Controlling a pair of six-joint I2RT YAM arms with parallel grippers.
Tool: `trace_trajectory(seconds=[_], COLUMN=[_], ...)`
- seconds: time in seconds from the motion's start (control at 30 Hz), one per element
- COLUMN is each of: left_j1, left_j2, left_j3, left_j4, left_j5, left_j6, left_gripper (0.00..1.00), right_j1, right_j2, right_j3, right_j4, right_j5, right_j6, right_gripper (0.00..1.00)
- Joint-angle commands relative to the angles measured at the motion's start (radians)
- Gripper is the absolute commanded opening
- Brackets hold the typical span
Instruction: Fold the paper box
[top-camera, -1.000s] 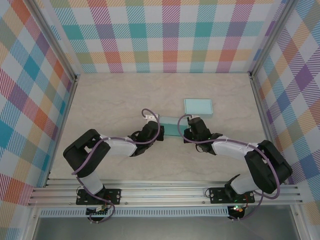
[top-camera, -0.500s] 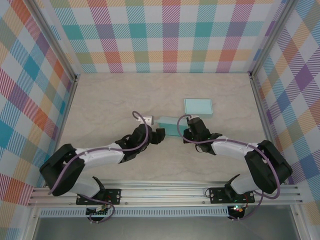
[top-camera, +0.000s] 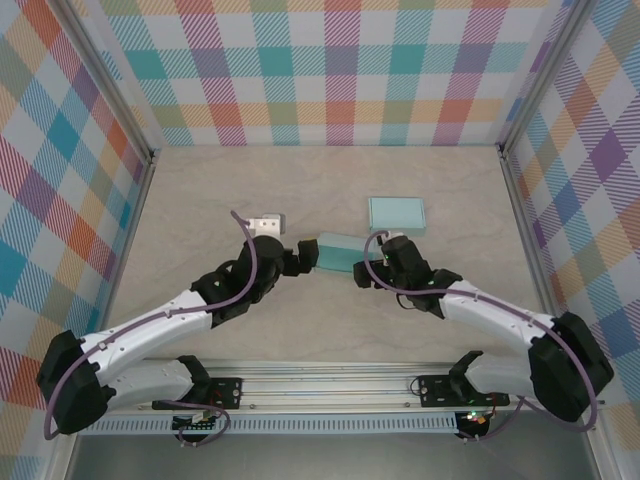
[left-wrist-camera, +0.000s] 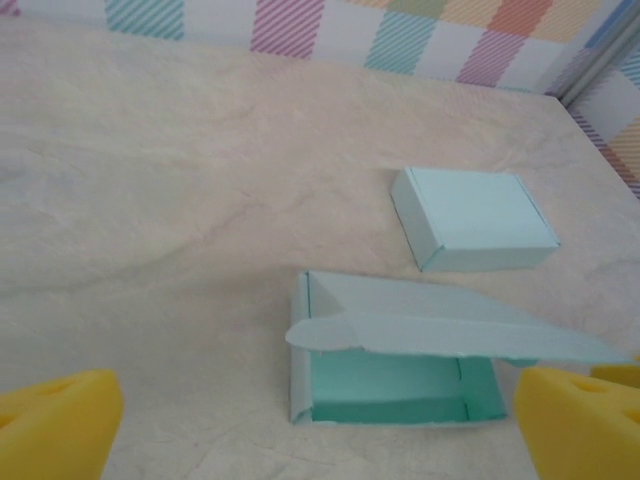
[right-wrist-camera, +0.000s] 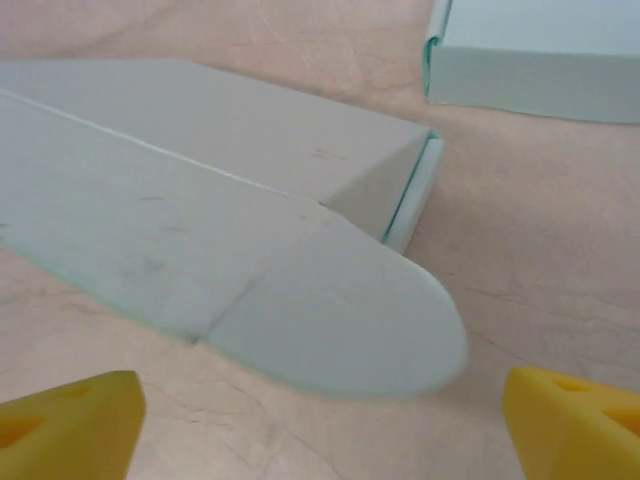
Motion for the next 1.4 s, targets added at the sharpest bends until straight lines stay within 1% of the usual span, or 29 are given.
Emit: trace_trajectory(seconds=[0.0, 0.1, 0.23, 0.4, 0.43, 0.57, 0.67, 0.8, 0.97, 1.2, 1.3, 1.37], left_j1=[0.02, 0.039, 0.074, 0.121, 0.131, 0.165, 0.172, 0.174, 0.174, 0.174, 0.174, 0.174], left_j2=[0.053, 0.138, 0.243, 0.36, 0.384, 0.475, 0.531, 0.583, 0.627, 0.636, 0.639, 0.646], left_j3=[0.124, 0.226, 0.33, 0.41, 0.421, 0.452, 0.462, 0.466, 0.435, 0.326, 0.278, 0.255], left_j4=[-0.147, -0.222, -0.248, -0.247, -0.244, -0.238, -0.236, -0.243, -0.233, -0.201, -0.177, -0.178], left_j5=[-0.069, -0.07, -0.061, -0.017, 0.003, 0.104, 0.142, 0.173, 0.236, 0.249, 0.259, 0.265], left_j6=[0.053, 0.107, 0.156, 0.174, 0.174, 0.169, 0.166, 0.163, 0.14, 0.071, 0.043, 0.028], left_gripper=[1.0, 1.0, 1.0, 1.0, 0.99, 0.88, 0.87, 0.86, 0.82, 0.79, 0.74, 0.73], right_j1=[0.005, 0.0, -0.032, -0.104, -0.113, -0.129, -0.132, -0.132, -0.132, -0.132, -0.132, -0.131], right_j2=[-0.095, -0.155, -0.132, 0.047, 0.086, 0.224, 0.302, 0.338, 0.349, 0.358, 0.36, 0.364], right_j3=[0.041, 0.103, 0.231, 0.37, 0.388, 0.443, 0.474, 0.443, 0.38, 0.298, 0.269, 0.252], right_j4=[-0.111, -0.183, -0.285, -0.346, -0.345, -0.31, -0.325, -0.31, -0.283, -0.241, -0.219, -0.204], right_j5=[-0.006, 0.024, 0.069, 0.045, 0.029, -0.037, -0.068, -0.101, -0.127, -0.144, -0.143, -0.144], right_j6=[0.03, 0.066, 0.147, 0.175, 0.169, 0.146, 0.153, 0.172, 0.195, 0.219, 0.231, 0.24], right_gripper=[1.0, 1.0, 1.0, 0.99, 0.98, 0.93, 0.9, 0.89, 0.89, 0.88, 0.87, 0.87])
